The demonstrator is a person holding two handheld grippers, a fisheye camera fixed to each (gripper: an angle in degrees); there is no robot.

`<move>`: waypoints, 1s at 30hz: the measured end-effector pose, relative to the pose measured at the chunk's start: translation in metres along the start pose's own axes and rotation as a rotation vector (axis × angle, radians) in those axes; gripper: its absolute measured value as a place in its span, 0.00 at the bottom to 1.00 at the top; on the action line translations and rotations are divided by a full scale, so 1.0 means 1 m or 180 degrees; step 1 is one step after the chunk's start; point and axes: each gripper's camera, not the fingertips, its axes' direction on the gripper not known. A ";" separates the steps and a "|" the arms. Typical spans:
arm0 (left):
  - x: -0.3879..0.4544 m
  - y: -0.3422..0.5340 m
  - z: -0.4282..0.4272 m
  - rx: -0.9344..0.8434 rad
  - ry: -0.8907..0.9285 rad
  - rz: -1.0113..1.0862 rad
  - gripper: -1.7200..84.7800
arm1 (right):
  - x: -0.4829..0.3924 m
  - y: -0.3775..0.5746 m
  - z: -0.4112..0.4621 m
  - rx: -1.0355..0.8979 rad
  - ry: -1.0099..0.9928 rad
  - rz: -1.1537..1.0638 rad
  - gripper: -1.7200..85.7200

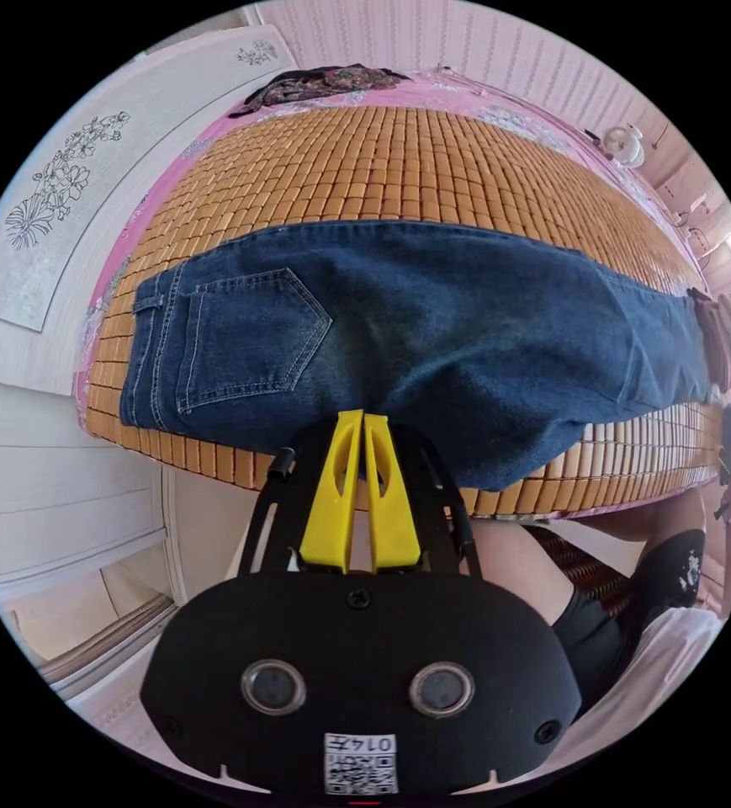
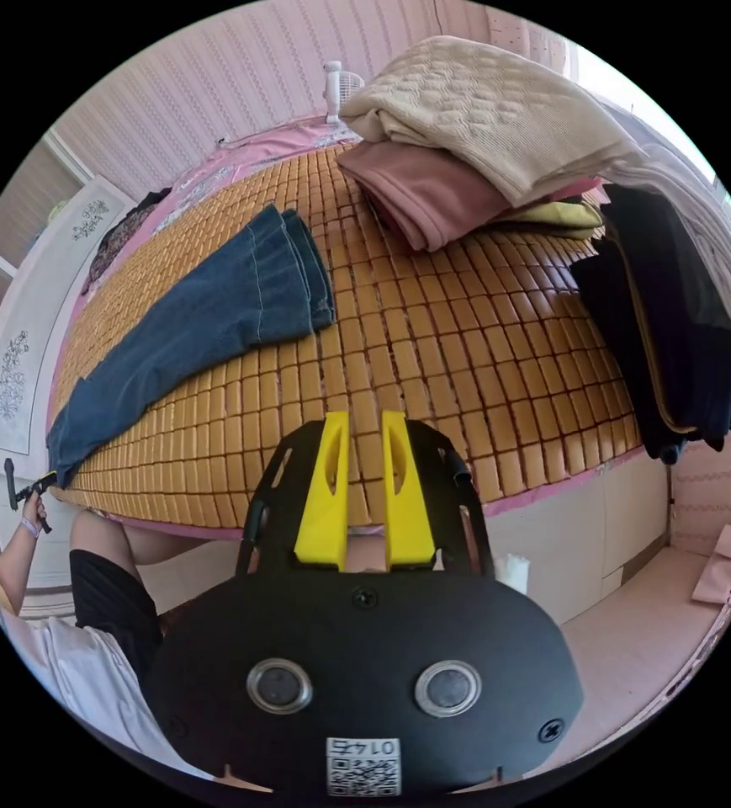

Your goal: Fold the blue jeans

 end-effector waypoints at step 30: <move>0.134 0.059 -0.066 0.0723 0.0591 0.0374 0.05 | 0.032 0.093 -0.009 -0.0222 -0.0276 0.0225 0.10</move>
